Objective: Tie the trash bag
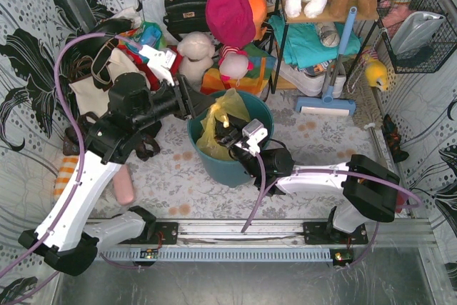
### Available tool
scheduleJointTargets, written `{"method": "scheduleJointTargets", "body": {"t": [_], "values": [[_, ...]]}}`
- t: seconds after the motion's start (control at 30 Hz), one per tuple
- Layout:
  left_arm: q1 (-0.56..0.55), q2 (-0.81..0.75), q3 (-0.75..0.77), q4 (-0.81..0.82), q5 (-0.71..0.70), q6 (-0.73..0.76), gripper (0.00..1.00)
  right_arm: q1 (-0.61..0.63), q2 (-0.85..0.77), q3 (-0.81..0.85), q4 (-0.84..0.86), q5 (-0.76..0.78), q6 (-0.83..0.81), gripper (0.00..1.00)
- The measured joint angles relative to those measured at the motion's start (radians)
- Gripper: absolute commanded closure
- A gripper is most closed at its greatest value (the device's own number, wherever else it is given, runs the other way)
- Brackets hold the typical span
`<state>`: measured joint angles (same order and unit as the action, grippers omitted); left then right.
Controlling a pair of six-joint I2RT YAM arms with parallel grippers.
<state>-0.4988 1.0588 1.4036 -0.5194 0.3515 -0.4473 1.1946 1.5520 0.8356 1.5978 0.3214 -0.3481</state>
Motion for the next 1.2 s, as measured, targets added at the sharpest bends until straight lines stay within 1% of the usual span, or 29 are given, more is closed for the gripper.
{"method": "scheduleJointTargets", "body": {"t": [0.07, 0.13, 0.27, 0.37, 0.5, 0.6, 0.63, 1.0, 1.03, 1.1, 1.2], "values": [[0.000, -0.002, 0.001, -0.009, 0.000, 0.001, 0.45, 0.000, 0.002, 0.000, 0.000, 0.000, 0.000, 1.00], [0.000, -0.006, 0.001, -0.018, 0.000, 0.001, 0.46, 0.000, 0.005, 0.000, 0.000, 0.001, 0.000, 1.00], [0.000, -0.012, 0.002, -0.026, 0.004, 0.004, 0.58, 0.000, 0.008, 0.005, 0.000, 0.001, 0.000, 1.00], [0.000, -0.013, 0.005, -0.028, 0.008, 0.008, 0.70, 0.000, 0.013, 0.008, -0.002, 0.001, 0.000, 1.00], [0.001, -0.013, 0.006, -0.029, 0.001, 0.017, 0.80, 0.000, 0.016, 0.008, -0.004, 0.007, 0.000, 1.00], [0.001, -0.014, 0.009, -0.028, -0.001, 0.020, 0.96, 0.000, 0.016, 0.008, -0.003, 0.008, 0.000, 1.00], [0.001, -0.015, 0.009, -0.028, -0.002, 0.020, 1.00, 0.000, 0.016, 0.008, -0.004, 0.008, 0.000, 1.00], [0.000, -0.022, 0.010, -0.028, -0.018, 0.030, 1.00, 0.000, 0.016, 0.008, -0.004, 0.008, 0.000, 1.00], [0.000, -0.023, 0.010, -0.028, -0.016, 0.030, 0.98, 0.000, 0.016, 0.008, -0.004, 0.008, 0.000, 1.00], [0.000, -0.022, 0.010, -0.027, -0.007, 0.030, 0.89, 0.000, 0.016, 0.008, -0.004, 0.008, 0.000, 1.00], [0.000, -0.017, 0.016, -0.026, 0.010, 0.031, 0.82, 0.000, 0.016, 0.013, -0.003, 0.008, 0.000, 1.00]]}}
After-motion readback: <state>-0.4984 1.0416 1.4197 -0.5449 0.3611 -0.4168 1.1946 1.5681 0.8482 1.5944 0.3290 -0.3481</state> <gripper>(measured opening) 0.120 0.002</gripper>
